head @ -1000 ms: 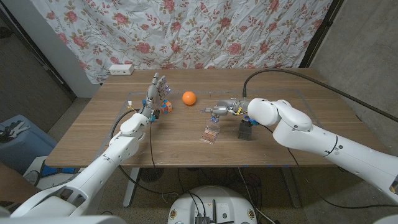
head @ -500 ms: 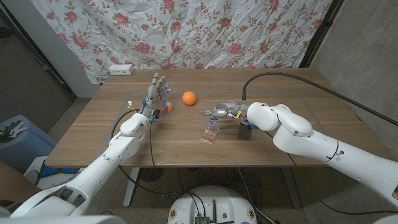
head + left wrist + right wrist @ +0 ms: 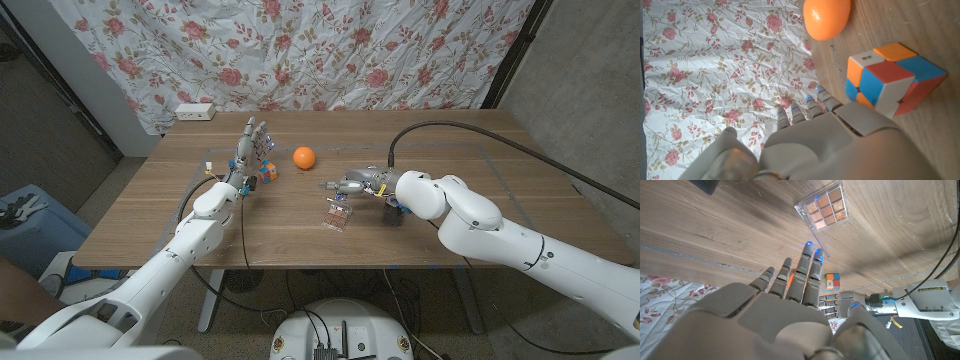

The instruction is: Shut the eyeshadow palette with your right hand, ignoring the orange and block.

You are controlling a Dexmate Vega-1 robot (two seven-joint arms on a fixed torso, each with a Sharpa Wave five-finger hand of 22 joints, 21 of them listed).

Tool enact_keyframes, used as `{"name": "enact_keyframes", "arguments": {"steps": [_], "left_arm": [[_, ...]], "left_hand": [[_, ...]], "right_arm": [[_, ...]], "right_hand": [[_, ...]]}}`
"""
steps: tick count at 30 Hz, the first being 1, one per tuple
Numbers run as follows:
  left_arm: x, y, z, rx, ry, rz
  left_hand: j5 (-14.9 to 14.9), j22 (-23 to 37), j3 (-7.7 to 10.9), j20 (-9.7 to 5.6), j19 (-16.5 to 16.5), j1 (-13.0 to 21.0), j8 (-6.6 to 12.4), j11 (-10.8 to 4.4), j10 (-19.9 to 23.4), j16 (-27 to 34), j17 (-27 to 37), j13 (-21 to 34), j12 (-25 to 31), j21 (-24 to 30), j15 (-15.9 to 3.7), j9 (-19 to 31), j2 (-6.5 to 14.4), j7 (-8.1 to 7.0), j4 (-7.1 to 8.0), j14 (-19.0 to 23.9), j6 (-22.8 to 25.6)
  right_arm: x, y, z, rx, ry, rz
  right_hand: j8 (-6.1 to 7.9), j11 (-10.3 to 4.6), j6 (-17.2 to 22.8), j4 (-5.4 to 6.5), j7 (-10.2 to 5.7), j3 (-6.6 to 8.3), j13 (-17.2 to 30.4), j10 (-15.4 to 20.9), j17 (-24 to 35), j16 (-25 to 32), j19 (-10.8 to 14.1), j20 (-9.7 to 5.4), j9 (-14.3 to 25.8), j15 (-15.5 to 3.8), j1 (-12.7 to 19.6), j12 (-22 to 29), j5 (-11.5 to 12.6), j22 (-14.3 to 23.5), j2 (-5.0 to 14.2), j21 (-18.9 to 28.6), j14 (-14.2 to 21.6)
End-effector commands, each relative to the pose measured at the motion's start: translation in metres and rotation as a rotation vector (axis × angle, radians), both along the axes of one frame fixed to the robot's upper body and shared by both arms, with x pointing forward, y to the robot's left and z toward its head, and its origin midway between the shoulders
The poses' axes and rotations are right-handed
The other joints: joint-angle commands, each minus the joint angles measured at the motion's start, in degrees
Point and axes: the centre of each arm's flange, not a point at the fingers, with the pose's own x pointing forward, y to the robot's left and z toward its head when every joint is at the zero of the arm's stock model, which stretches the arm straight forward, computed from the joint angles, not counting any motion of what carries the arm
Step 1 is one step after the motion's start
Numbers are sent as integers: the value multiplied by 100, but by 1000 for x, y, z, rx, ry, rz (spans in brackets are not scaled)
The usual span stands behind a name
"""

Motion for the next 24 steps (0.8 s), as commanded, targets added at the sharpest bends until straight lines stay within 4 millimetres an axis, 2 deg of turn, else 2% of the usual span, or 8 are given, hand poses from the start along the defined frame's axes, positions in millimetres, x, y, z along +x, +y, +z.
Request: {"name": "enact_keyframes", "arguments": {"steps": [1, 12, 18, 24], "left_arm": [[0, 0, 0, 0, 0, 0], [0, 0, 0, 0, 0, 0], [0, 0, 0, 0, 0, 0], [0, 0, 0, 0, 0, 0]], "left_hand": [[24, 22, 45, 9, 37, 34, 29, -49, 1, 35, 30, 25, 28, 23, -141, 25, 43, -41, 3, 26, -13], [24, 22, 45, 10, 42, 34, 29, -37, 8, 37, 30, 25, 31, 25, -139, 25, 43, -41, 3, 30, -13], [24, 22, 45, 8, 44, 34, 29, -38, 6, 35, 30, 25, 31, 26, -139, 25, 43, -41, 3, 26, -13], [24, 22, 45, 10, 43, 34, 29, -43, 4, 34, 30, 25, 29, 25, -130, 25, 44, -41, 3, 23, -14]], "right_arm": [[-6, 5, -9, -14, -8, -4], [-10, 6, -22, -9, -14, -21], [-12, 5, -30, 16, -30, -23], [-14, 4, -40, 33, -58, -20]], "right_hand": [[-49, 10, -54, 14, -1, 55, 5, -71, 16, -36, 46, -4, -6, 22, -29, -46, 9, 18, 160, 7, -64], [-137, 23, -144, 2, 3, 82, -42, -403, 7, -96, 130, -70, -12, 51, -30, -231, -2, 17, 167, 27, -222], [-164, 42, -175, 4, 11, 87, -56, -428, 7, -101, 148, -75, -13, 50, -38, -252, -5, 17, 169, 28, -240], [-282, 26, -372, 29, -9, 91, -97, -634, 7, -121, 162, -83, -20, 56, -80, -354, -14, 18, 169, 20, -294]]}}
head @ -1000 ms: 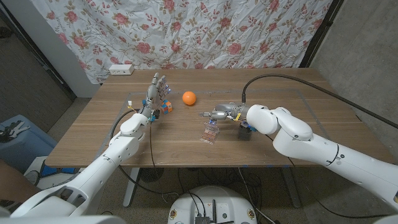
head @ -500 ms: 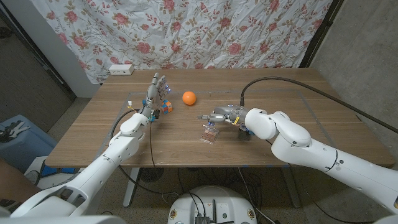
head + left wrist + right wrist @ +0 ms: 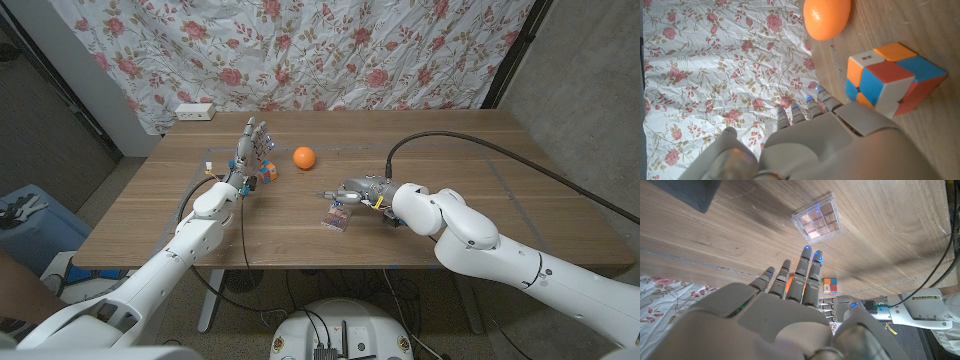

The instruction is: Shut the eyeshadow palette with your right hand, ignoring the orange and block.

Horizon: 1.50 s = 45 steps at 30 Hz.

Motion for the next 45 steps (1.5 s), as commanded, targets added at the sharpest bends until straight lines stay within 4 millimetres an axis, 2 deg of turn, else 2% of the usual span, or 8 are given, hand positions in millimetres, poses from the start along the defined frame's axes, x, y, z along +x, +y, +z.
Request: {"name": "enact_keyframes", "arguments": {"steps": [1, 9, 17, 25, 30, 33, 39, 45], "left_arm": [[0, 0, 0, 0, 0, 0], [0, 0, 0, 0, 0, 0], [0, 0, 0, 0, 0, 0], [0, 0, 0, 0, 0, 0], [0, 0, 0, 0, 0, 0], [0, 0, 0, 0, 0, 0], [0, 0, 0, 0, 0, 0], [0, 0, 0, 0, 0, 0]], "left_hand": [[24, 22, 45, 9, 44, 34, 29, -44, 4, 34, 30, 25, 30, 26, -130, 25, 44, -41, 3, 23, -14], [24, 22, 45, 13, 45, 34, 29, -37, 9, 35, 30, 25, 31, 26, -136, 25, 43, -41, 3, 25, -13], [24, 22, 45, 4, 42, 34, 29, -47, 3, 35, 30, 25, 29, 25, -130, 25, 43, -41, 3, 25, -14], [23, 22, 44, 5, 44, 33, 30, -53, 7, 36, 30, 25, 31, 26, -133, 25, 43, -40, 3, 26, -11], [23, 22, 44, 9, 42, 33, 30, -58, 2, 35, 30, 25, 28, 25, -133, 25, 43, -41, 3, 25, -10], [23, 22, 44, 5, 42, 33, 30, -47, -1, 38, 30, 25, 27, 25, -138, 25, 43, -41, 4, 32, -11], [23, 22, 45, 14, 41, 34, 31, -49, 2, 36, 30, 25, 29, 24, -130, 25, 44, -41, 4, 27, -9], [23, 22, 45, 7, 44, 34, 30, -48, 4, 34, 30, 25, 30, 26, -131, 25, 44, -41, 4, 24, -10]], "right_arm": [[-5, -2, -16, 37, -57, -1], [-11, -4, -26, 71, -97, -1], [-17, -6, -40, 101, -126, 2], [-20, -9, -54, 113, -181, 12], [-20, -10, -61, 107, -198, 7], [-20, -9, -65, 99, -197, 5], [-19, -9, -75, 82, -220, 10], [-17, -9, -88, 74, -257, 14]], "right_hand": [[-88, -25, -116, 34, 15, 46, -19, -158, 6, -19, 74, 9, 8, 4, -87, -66, -14, 18, 176, 20, -58], [-191, -46, -268, 26, -20, 66, -69, -373, -3, -79, 53, -1, -2, 25, -85, -139, -19, 19, 170, 4, -198], [-215, -59, -246, -28, -42, 129, -121, -621, -23, -105, 65, -40, -11, -16, -9, -204, -22, 17, 197, 5, -240], [-489, -148, -853, -74, -163, 196, -282, -1208, -62, -213, 115, -113, -44, -41, 18, -268, -61, 14, 174, 7, -416], [-526, -181, -1007, -85, -200, 224, -334, -1358, -83, -257, 125, -133, -53, -37, 27, -262, -70, 14, 168, 6, -471], [-533, -242, -1107, -85, -252, 242, -384, -1517, -88, -311, 4, -1, -61, -20, 15, -263, -85, 15, 169, -38, -585], [-593, -257, -1579, -52, -325, 247, -475, -1868, -75, -392, -101, 51, -74, -3, -63, -259, -119, 18, 154, -40, -803], [-593, -283, -1791, 31, -389, 201, -517, -2007, -54, -420, -132, 98, -83, 37, -195, -243, -137, 20, 116, -34, -901]]}}
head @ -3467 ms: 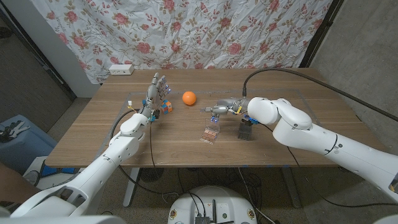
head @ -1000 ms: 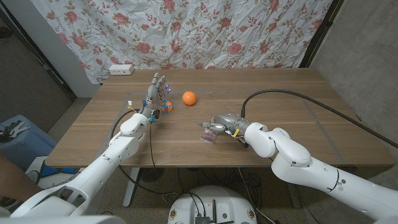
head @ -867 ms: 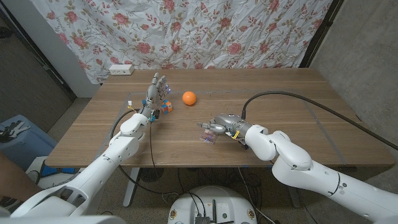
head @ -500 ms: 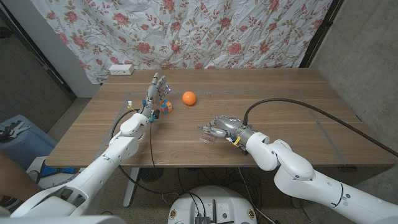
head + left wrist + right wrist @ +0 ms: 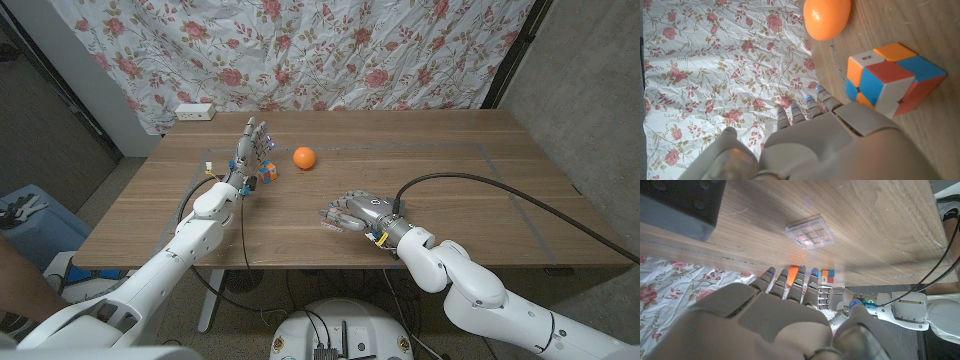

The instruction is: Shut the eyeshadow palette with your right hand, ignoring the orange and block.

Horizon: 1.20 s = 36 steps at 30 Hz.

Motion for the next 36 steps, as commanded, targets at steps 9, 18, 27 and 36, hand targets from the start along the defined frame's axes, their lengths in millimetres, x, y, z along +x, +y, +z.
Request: {"name": "enact_keyframes", "arguments": {"steps": [9, 18, 27, 36], "left_arm": [[0, 0, 0, 0, 0, 0], [0, 0, 0, 0, 0, 0], [0, 0, 0, 0, 0, 0], [0, 0, 0, 0, 0, 0]], "left_hand": [[24, 22, 45, 7, 44, 34, 29, -42, -4, 35, 30, 25, 27, 25, -133, 24, 44, -41, 3, 27, -12], [23, 22, 44, 11, 46, 33, 28, -51, 7, 36, 30, 25, 31, 26, -136, 24, 43, -41, 3, 30, -14], [23, 22, 44, 11, 44, 33, 28, -42, 2, 34, 30, 24, 29, 25, -143, 24, 44, -41, 4, 23, -16], [23, 22, 45, 16, 47, 33, 30, -55, 6, 35, 30, 25, 30, 26, -137, 25, 44, -41, 4, 24, -12]], "right_arm": [[4, 1, -37, -79, -108, -12], [9, -1, -45, -105, -117, -19], [12, -3, -54, -140, -159, -27], [13, -2, -58, -172, -157, -46]], "right_hand": [[15, -35, -277, 178, 36, -70, -48, -197, 56, -96, -82, 6, -12, -33, -269, 35, -37, 21, 27, 13, -257], [2, -19, -574, 316, 146, -117, -81, -406, 79, -144, -97, -73, -19, -64, -365, 26, -38, 22, 33, 23, -433], [28, -12, -642, 376, 150, -126, -94, -488, 84, -155, -69, -74, -22, -55, -368, 36, -34, 21, 43, 41, -485], [47, -53, -650, 387, 140, -107, -100, -501, 77, -157, -45, -80, -23, -67, -335, 49, -27, 21, 66, 50, -489]]}}
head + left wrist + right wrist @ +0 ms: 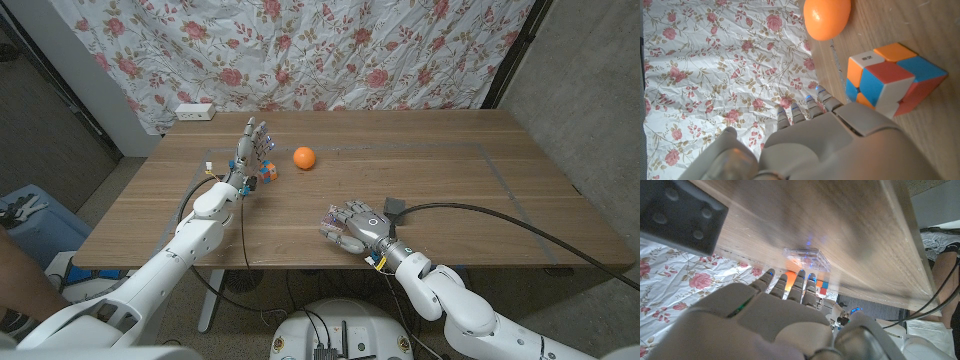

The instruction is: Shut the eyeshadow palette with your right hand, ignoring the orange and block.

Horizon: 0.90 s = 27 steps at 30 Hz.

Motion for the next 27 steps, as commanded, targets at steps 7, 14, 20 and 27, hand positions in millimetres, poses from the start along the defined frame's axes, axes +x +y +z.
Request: {"name": "enact_keyframes", "arguments": {"steps": [7, 14, 20, 27], "left_arm": [[0, 0, 0, 0, 0, 0], [0, 0, 0, 0, 0, 0], [0, 0, 0, 0, 0, 0], [0, 0, 0, 0, 0, 0]], "left_hand": [[23, 22, 45, 5, 47, 34, 30, -46, 10, 35, 30, 25, 32, 26, -140, 25, 44, -41, 4, 26, -10], [23, 22, 45, 6, 44, 34, 30, -59, 3, 35, 30, 25, 29, 25, -139, 25, 43, -41, 4, 24, -11], [23, 22, 45, 9, 46, 34, 30, -53, 4, 35, 30, 25, 30, 26, -139, 25, 43, -41, 3, 24, -10], [23, 22, 45, 5, 44, 34, 29, -57, 3, 34, 30, 25, 29, 25, -137, 25, 43, -41, 3, 22, -13]], "right_arm": [[5, 1, -14, -50, -5, -22], [3, 2, -16, -77, -40, -38], [5, 1, -18, -91, -31, -36], [6, -1, -20, -101, -15, -43]], "right_hand": [[65, -51, -6, 24, -5, 42, -2, -14, 18, -24, 29, 12, 3, 67, 17, 68, 1, 21, 263, 19, -54], [111, -4, 80, 62, -3, 35, -6, 77, 27, 12, 14, 20, 4, 80, -1, 112, -1, 22, 266, 16, 11], [142, -15, 159, 89, 5, 26, -8, 89, 36, 29, 15, 22, 4, 69, -13, 116, -4, 22, 262, 17, 33], [162, -34, 225, 118, 18, 20, -9, 139, 44, 51, 14, 24, 6, 50, -23, 133, -5, 23, 266, 18, 71]]}}
